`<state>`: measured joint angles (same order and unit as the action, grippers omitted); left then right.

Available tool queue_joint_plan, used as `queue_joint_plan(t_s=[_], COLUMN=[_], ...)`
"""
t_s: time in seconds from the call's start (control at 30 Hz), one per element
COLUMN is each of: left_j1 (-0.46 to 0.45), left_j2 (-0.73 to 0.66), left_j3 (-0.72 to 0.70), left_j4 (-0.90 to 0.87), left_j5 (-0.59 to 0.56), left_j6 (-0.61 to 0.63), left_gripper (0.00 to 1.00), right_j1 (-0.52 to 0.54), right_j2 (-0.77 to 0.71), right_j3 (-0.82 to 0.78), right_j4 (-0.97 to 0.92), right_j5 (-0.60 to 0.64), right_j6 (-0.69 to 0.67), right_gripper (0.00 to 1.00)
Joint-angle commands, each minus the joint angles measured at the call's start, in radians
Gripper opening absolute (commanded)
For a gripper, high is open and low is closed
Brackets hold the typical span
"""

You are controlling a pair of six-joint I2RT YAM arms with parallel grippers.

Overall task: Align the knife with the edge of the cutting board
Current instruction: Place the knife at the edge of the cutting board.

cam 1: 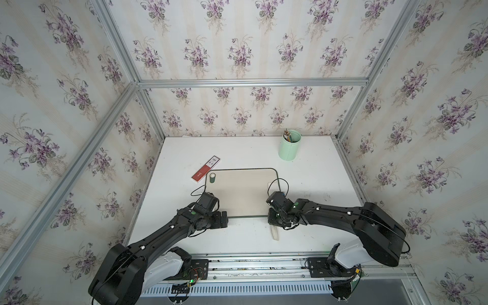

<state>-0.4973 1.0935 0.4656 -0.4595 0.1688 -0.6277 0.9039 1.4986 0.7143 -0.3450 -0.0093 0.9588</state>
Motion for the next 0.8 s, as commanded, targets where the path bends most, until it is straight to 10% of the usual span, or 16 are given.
queue_joint_plan(t_s=[0.0,0.77], left_j1=[0.000,0.000], left_j2=[-0.001,-0.003], left_j3=[-0.001,-0.003], left_j4=[-0.001,0.001], left_j5=[0.000,0.005], left_j6=[0.010,0.009], left_gripper=[0.99,0.99], right_j1=[0.000,-0.001], right_j2=[0.003,0.006], right_j3=[-0.006,0.002], right_j4=[-0.068,-0.082], right_j5=[0.034,0.036], right_j6=[-0.014,-0.025], right_gripper=[0.31,0.31])
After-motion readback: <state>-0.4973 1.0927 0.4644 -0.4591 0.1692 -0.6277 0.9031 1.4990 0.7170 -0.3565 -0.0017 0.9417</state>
